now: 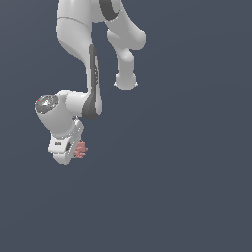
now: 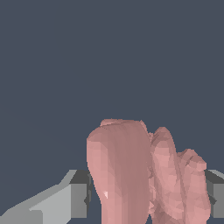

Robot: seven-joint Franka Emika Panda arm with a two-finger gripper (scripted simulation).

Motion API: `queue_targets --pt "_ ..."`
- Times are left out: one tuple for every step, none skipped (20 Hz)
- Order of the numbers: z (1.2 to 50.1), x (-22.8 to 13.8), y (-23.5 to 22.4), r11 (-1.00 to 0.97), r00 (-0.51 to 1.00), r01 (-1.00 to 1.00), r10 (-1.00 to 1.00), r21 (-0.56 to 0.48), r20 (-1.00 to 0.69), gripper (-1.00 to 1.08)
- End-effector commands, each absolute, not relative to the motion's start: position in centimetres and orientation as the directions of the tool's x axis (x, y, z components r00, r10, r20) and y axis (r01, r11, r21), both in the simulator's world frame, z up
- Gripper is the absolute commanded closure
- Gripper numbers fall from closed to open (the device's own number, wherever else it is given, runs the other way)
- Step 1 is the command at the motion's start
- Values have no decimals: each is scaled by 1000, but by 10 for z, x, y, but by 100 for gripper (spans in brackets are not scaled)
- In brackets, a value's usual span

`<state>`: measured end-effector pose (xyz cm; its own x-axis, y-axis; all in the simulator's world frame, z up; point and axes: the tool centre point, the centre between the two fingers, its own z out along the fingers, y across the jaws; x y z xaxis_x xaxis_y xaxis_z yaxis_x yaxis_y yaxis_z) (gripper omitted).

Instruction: Pick up the object and move it to a goal position.

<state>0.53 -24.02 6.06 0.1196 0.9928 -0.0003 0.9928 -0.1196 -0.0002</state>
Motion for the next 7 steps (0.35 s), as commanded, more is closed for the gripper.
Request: queue_targets --pt "61 8 -247 -118 118 993 993 0 0 108" --pt "61 8 -249 -118 118 993 993 0 0 108" --pt "61 8 -250 -118 118 993 993 0 0 108" --pt "61 9 -250 -118 118 993 993 0 0 108" --pt "61 9 -250 -118 118 993 993 0 0 108" --pt "61 9 -249 -118 118 993 993 0 0 108" --pt "61 9 -249 -118 118 993 993 0 0 108"
